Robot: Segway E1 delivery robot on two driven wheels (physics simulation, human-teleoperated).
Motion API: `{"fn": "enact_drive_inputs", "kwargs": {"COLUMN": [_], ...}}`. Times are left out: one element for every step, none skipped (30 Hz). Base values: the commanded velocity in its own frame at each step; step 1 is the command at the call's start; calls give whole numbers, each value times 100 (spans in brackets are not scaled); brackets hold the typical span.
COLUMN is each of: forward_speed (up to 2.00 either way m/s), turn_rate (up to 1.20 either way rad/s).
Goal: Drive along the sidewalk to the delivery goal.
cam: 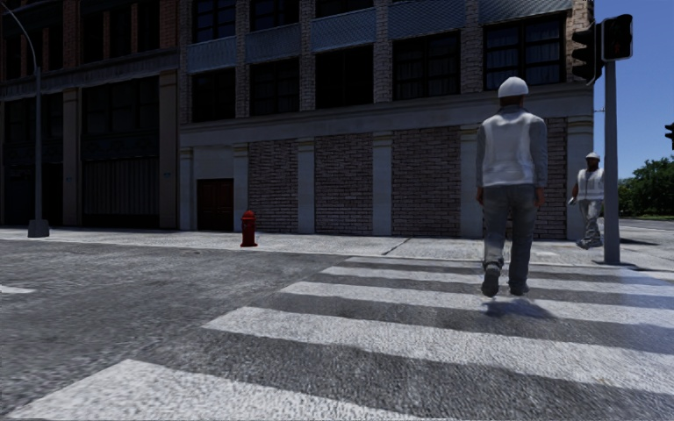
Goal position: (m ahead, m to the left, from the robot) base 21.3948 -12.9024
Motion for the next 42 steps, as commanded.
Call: {"fn": "enact_drive_inputs", "kwargs": {"forward_speed": [118, 118, 117, 116, 115, 115, 115, 115, 115, 115, 115, 115, 115, 115, 115, 115, 115, 115, 115, 115, 115, 115, 115, 113, 113, 112, 110, 109, 109, 109, 108, 106, 105, 105, 105, 104, 102, 102, 101, 101, 101, 101], "turn_rate": [-13, -13, -13, -11, 0, 0, 0, 0, 0, 0, 0, 0, 0, 0, 0, 0, 0, 0, 0, 0, 0, 0, 0, 0, 0, 0, 0, 0, 0, 0, -11, -20, -26, -26, -41, -53, -61, -61, -63, -64, -64, -64]}}
